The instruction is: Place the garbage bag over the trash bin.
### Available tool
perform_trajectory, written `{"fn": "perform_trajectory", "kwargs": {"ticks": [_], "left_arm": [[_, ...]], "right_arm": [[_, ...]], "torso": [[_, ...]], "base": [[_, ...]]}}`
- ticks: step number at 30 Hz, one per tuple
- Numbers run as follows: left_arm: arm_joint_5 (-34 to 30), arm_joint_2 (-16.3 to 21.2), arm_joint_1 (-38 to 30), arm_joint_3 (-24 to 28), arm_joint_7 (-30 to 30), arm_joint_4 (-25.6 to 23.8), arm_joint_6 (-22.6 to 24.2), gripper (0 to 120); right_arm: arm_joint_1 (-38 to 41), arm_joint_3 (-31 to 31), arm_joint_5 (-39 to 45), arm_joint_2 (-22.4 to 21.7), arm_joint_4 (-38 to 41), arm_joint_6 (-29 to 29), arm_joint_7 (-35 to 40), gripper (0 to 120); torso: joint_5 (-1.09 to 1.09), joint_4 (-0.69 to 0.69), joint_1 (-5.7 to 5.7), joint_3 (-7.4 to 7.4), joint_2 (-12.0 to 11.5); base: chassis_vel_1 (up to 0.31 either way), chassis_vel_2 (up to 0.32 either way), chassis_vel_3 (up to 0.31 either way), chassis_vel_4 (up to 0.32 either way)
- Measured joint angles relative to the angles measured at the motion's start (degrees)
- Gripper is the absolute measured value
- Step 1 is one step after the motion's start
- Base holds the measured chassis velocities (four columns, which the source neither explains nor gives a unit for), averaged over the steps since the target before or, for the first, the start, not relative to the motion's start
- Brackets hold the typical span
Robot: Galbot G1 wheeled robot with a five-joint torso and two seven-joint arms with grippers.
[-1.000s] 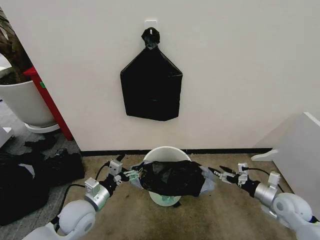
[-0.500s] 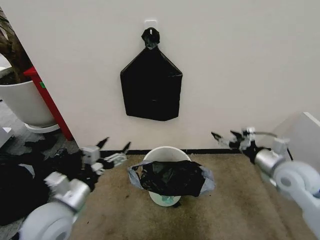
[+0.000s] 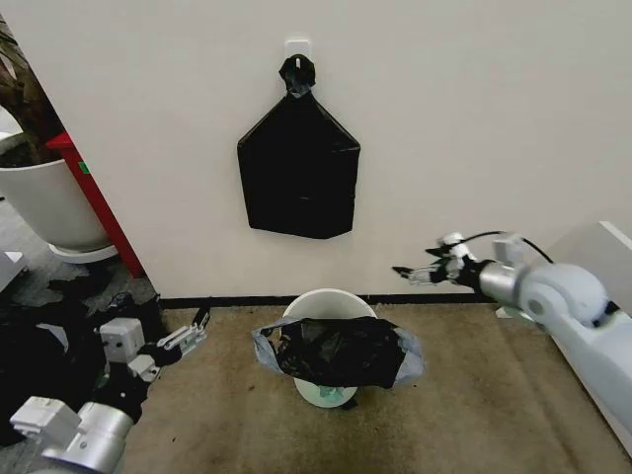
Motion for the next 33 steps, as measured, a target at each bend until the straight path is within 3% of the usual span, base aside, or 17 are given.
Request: {"fn": "perform_trajectory", "kwargs": {"ticks": [3, 7, 11, 13, 17, 25, 33], "left_arm": [[1.05, -0.74, 0.16, 0.06, 0.3, 0.04, -0.21, 100], [2.15, -1.43, -0.1, 0.11, 0.48, 0.18, -0.39, 100], [2.47, -1.83, -0.15, 0.15, 0.55, 0.24, -0.56, 100], [2.91, -2.53, -0.06, 0.2, 0.71, 0.29, -0.91, 100], [3.6, -3.18, -0.29, 0.63, 0.96, 0.33, -1.32, 100], [4.5, -3.39, -1.03, 1.76, 1.22, 0.38, -1.55, 100], [4.52, -3.88, -2.55, 2.15, 1.27, 0.42, -1.89, 100]], "right_arm": [[5.2, -5.26, -1.47, 1.83, -3.49, -0.17, -0.44, 100], [17.85, -18.6, -5.17, 6.17, -12.89, -0.19, -3.07, 100], [21.73, -24.83, -6.0, 7.21, -15.92, -0.19, -4.39, 100], [25.62, -32.77, -4.99, 7.99, -18.81, -0.19, -5.33, 100], [29.94, -41.09, -4.03, 10.73, -23.78, -0.17, -6.08, 100], [34.47, -49.63, -1.13, 17.32, -32.17, -0.11, -6.1, 100], [35.17, -54.17, 0.1, 22.17, -40.11, -0.06, -6.46, 98]], "torso": [[0.08, -0.01, 0.0, 0.01, 0.0], [0.02, 0.01, 0.0, 0.01, 0.0], [0.03, 0.0, 0.0, 0.01, 0.0], [0.03, -0.03, 0.0, 0.01, 0.0], [0.04, -0.02, 0.0, 0.0, 0.0], [0.04, 0.0, 0.0, 0.01, 0.0], [0.03, -0.01, 0.0, 0.0, 0.0]], "base": [[0.0, 0.0, 0.0, 0.0], [0.0, 0.0, 0.0, 0.0], [0.0, 0.0, 0.0, 0.0], [0.0, 0.0, 0.0, 0.0], [0.0, 0.0, 0.0, 0.0], [0.0, 0.0, 0.0, 0.0], [0.0, 0.0, 0.0, 0.0]]}}
